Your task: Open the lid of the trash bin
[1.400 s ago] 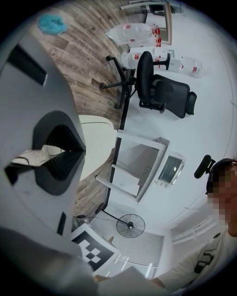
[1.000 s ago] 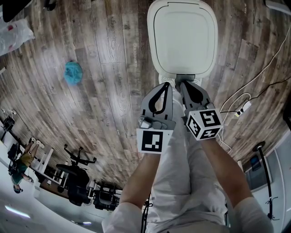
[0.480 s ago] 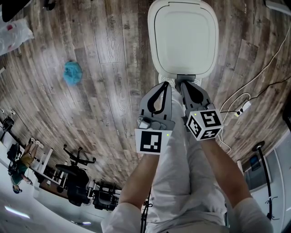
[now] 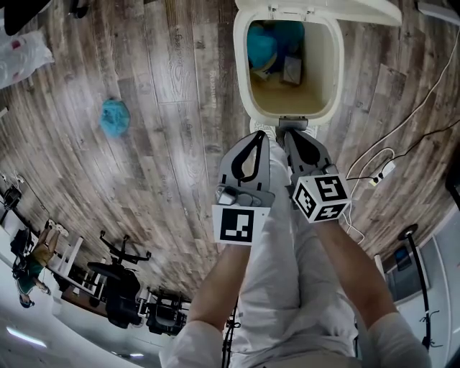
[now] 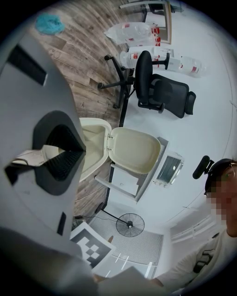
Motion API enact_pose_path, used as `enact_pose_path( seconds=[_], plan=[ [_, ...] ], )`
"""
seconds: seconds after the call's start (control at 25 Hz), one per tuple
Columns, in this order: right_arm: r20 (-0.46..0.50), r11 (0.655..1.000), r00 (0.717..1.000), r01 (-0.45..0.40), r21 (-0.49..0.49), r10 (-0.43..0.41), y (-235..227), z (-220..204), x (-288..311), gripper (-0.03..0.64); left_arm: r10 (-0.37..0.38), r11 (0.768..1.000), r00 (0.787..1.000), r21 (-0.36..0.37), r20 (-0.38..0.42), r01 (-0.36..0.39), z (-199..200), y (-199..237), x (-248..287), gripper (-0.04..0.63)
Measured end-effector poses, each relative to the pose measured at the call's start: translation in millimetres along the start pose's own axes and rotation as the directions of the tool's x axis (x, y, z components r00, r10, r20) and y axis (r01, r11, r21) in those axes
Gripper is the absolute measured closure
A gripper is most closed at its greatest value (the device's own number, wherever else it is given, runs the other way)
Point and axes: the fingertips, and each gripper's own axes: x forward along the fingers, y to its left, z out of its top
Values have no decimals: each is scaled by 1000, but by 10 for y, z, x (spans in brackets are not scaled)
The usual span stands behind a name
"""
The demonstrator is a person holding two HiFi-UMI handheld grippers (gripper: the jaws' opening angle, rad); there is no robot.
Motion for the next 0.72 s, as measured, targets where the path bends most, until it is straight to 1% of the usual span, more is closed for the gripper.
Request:
enact_pose_path(
  seconds=[0.16, 0.4, 0.52, 0.72],
  plan=[
    [9, 1000, 1000, -7, -21, 8, 11, -8, -7, 601, 0, 1000, 1000, 2, 1, 0, 22, 11, -1, 597],
    [38, 1000, 999, -15, -1, 15, -13, 51, -37, 600, 8, 1000, 1000, 3, 18, -8, 81, 15, -32, 597],
    [87, 1000, 996, 3, 21, -5, -85, 251, -136, 601, 11, 1000, 1000, 9, 29, -11, 192, 4, -83, 597],
    [178, 999, 984, 21, 49, -29, -118, 717, -436, 600, 12, 999, 998, 33, 54, -13, 483, -38, -184, 597]
  ],
)
